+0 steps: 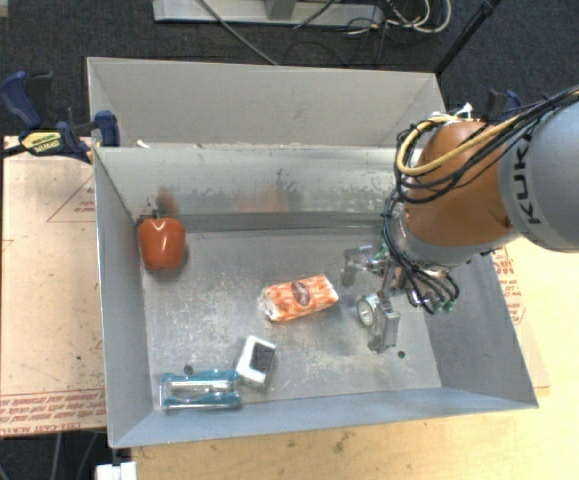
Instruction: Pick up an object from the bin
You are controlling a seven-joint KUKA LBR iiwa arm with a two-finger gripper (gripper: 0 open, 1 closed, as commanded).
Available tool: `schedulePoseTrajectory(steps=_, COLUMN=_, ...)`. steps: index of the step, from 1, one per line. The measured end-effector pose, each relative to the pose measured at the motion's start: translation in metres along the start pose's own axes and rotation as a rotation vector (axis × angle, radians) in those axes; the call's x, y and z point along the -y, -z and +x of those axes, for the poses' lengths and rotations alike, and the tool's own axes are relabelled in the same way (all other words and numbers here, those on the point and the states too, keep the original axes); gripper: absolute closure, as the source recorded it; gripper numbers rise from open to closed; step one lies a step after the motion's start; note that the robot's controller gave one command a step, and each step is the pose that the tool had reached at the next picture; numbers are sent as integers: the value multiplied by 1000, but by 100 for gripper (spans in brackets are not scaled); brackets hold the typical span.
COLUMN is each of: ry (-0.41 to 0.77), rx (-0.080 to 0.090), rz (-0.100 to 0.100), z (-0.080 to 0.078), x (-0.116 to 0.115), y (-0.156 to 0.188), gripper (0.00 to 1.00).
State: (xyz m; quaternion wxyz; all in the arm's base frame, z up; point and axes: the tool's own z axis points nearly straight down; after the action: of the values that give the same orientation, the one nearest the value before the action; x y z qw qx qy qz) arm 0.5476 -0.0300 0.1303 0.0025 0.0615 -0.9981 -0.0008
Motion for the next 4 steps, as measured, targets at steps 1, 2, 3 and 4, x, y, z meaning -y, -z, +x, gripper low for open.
schedulePoseTrajectory(steps=1, ry=69, rx=10, rz=2, z=-18, x=-23, y=-32, gripper=0)
schedulePoseTrajectory(steps=2, ry=44, rx=8, rz=2, z=-27, x=-39, y=-56, gripper=0)
schedulePoseTrajectory(steps=3, ry=47, rx=8, rz=2, z=-28, x=-42, y=-58, gripper=0)
schedulePoseTrajectory(steps=4, ry=157, rx=10, rz=1, z=-21, x=-8, y=-59, gripper=100)
